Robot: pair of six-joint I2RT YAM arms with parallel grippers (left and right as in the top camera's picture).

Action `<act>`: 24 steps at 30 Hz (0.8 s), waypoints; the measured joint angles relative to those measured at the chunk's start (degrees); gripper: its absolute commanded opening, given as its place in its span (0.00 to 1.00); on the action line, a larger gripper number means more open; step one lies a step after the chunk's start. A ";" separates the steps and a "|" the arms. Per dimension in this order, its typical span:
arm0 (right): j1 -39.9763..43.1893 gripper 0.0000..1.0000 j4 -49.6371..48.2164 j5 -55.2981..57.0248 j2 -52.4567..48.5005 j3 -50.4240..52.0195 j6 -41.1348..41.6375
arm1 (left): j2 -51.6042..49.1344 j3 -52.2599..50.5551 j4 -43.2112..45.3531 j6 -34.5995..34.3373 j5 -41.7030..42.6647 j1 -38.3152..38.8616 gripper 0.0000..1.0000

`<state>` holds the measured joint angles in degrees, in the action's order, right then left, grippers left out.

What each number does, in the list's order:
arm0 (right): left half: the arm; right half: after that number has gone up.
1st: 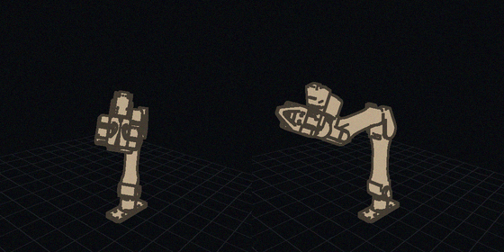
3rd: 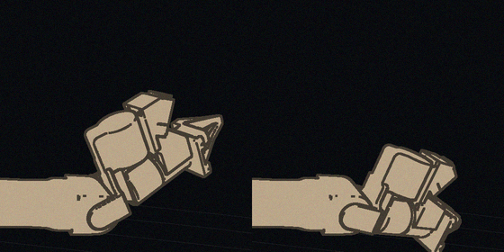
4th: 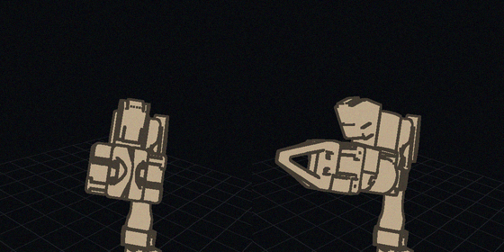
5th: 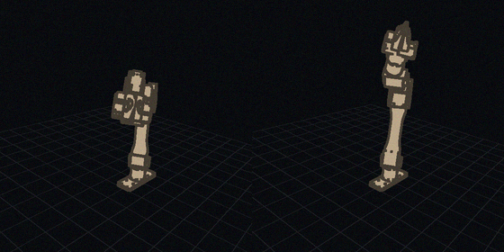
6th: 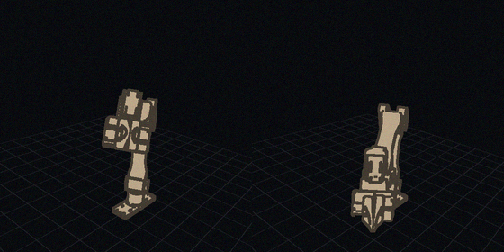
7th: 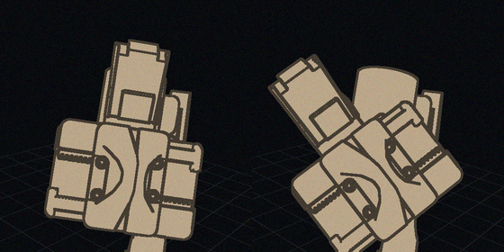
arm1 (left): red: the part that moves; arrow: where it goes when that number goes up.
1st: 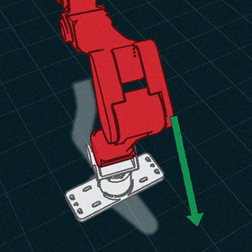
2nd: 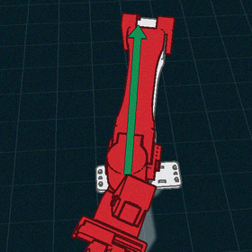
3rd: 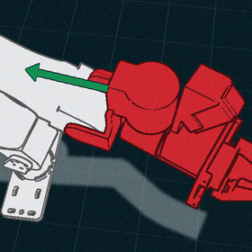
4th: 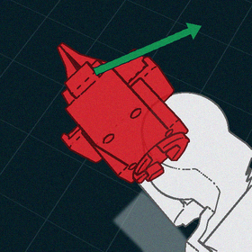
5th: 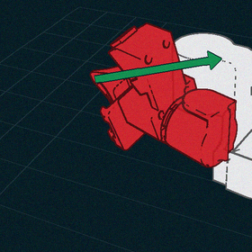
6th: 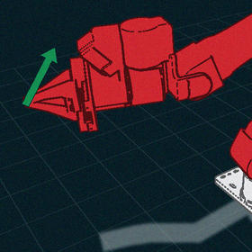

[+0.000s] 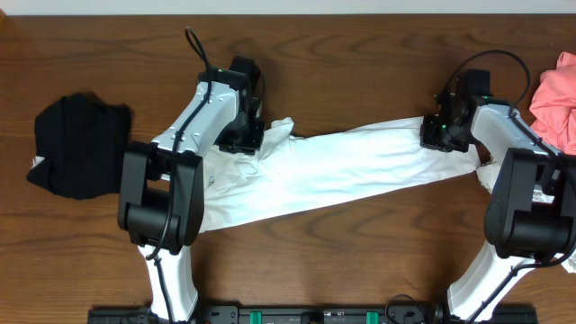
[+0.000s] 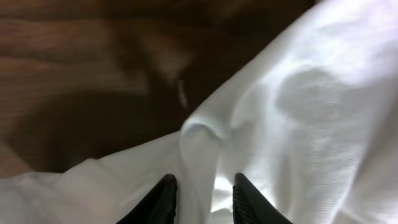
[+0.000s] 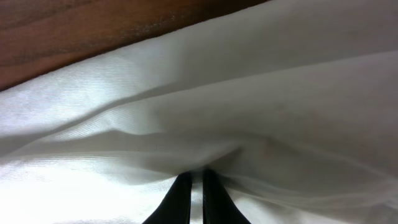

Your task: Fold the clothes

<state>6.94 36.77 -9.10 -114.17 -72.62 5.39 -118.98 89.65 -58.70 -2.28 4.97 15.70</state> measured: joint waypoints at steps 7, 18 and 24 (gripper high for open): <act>-0.02 0.08 0.07 0.07 -0.04 -0.04 0.00 | 0.00 0.00 0.50 0.07 -1.64 0.00 0.08; -0.02 0.08 0.09 0.09 -0.09 -0.07 0.00 | 0.04 0.00 0.59 0.44 -2.40 0.00 0.06; 0.00 0.08 0.13 0.09 -0.09 -0.09 0.00 | 3.80 -0.07 -2.21 -0.83 -2.40 -0.07 0.06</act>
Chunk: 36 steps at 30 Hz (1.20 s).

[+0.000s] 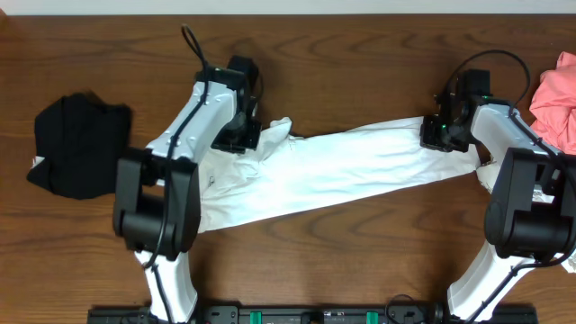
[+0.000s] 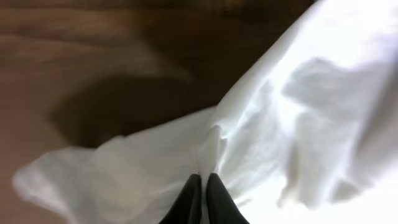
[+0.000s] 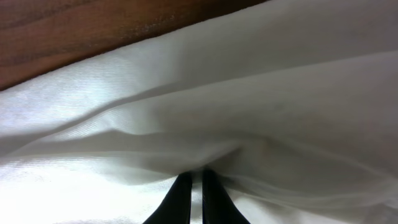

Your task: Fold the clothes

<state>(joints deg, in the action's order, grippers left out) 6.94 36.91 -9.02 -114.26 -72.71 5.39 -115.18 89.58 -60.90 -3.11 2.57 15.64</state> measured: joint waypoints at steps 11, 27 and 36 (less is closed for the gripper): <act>0.00 0.08 0.31 0.02 0.00 -0.09 0.00 | 8.94 -0.20 -11.10 -3.69 0.85 -0.17 0.09; 0.00 0.08 0.37 0.04 -0.02 -0.09 0.00 | 8.87 -6.10 -7.96 -4.59 4.83 -0.17 0.51; 0.00 0.08 0.61 0.07 -0.02 -0.13 -0.04 | 8.87 -6.10 6.21 -4.37 1.95 -0.20 0.54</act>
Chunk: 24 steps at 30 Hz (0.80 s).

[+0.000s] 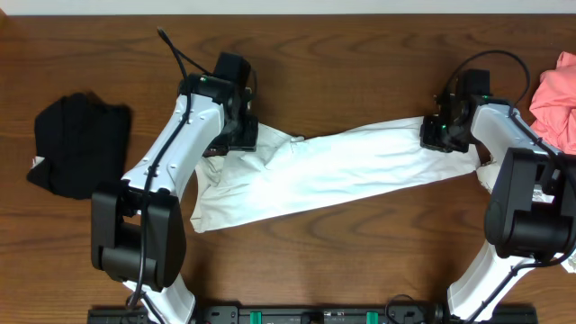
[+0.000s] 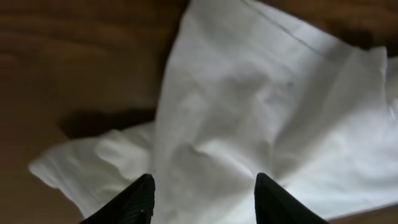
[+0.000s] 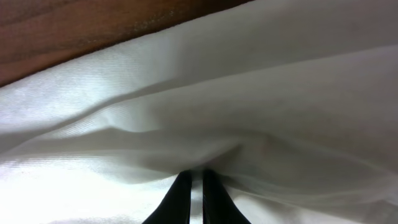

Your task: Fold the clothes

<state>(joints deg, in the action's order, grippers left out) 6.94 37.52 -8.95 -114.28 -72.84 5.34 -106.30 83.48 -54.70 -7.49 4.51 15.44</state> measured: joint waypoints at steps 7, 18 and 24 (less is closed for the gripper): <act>0.00 0.08 0.04 0.00 0.00 -0.02 -0.20 | -2.08 -0.02 0.35 -0.02 -2.08 -1.62 0.57; 0.00 0.08 0.13 0.02 0.00 -0.07 -0.22 | -8.15 -0.02 0.42 -0.04 -1.42 -3.74 0.56; 0.00 0.08 0.15 0.11 -0.02 -0.07 -0.35 | -8.17 -0.02 0.55 -0.39 1.44 -3.72 0.19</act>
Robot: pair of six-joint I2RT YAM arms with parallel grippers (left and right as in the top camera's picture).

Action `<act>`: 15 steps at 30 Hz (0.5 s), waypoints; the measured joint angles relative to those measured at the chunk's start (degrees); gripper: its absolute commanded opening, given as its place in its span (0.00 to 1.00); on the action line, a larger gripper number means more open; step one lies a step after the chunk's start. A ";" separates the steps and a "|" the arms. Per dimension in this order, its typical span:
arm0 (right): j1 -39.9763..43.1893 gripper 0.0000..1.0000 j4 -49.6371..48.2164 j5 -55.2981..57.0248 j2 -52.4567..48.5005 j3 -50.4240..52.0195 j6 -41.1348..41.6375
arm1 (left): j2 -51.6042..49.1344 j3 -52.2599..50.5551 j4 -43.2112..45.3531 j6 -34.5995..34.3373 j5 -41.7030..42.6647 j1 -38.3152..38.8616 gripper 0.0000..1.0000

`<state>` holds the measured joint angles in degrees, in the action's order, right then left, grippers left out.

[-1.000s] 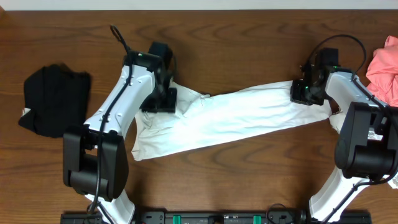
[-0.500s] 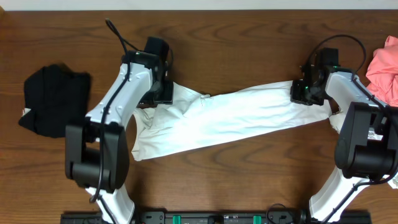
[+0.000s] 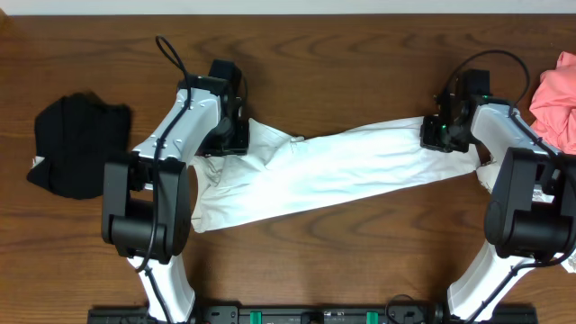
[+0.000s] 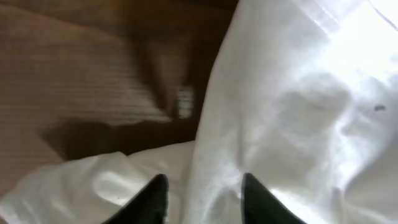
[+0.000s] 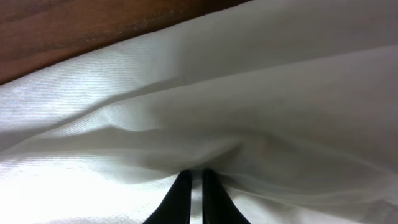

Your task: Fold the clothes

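Note:
A white garment [image 3: 333,166] lies stretched across the table from lower left to upper right. My left gripper [image 4: 202,193] stands open over its upper left corner, fingers either side of a cloth ridge [image 4: 211,162], nothing pinched. In the overhead view the left gripper [image 3: 236,135] sits at that corner. My right gripper [image 5: 194,186] is shut on a fold of the white garment [image 5: 205,112] at its right end, seen overhead as the right gripper [image 3: 438,133].
A black garment [image 3: 79,144] lies bunched at the left of the wooden table [image 3: 360,54]. A pink garment [image 3: 556,94] sits at the right edge. Cables trail from both wrists.
My left gripper has come lower and closer onto the garment's upper left corner, its open fingers nearer together. The right gripper and its grip are unchanged.
My left gripper was open over a cloth fold at the garment's upper left, then shut on it. Later it was wide open higher up, with the corner spread flatter and further left. Now it is open low on the corner. The right gripper held its fold throughout.

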<state>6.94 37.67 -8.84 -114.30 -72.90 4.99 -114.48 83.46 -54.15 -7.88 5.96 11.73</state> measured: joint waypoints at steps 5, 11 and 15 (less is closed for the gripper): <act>0.00 0.08 0.00 0.02 0.00 0.00 -0.02 | 0.00 0.00 -0.48 0.39 0.90 0.00 0.06; 0.00 0.08 0.00 0.04 0.00 0.00 -0.04 | 0.22 0.00 -1.84 1.25 2.12 0.00 0.06; 0.00 0.08 0.02 0.02 0.00 -0.02 -0.04 | 3.80 0.02 -2.21 1.99 5.99 0.09 0.06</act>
<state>6.94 37.69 -8.82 -114.30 -72.93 4.95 -110.67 83.48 -56.36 -5.89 11.94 11.81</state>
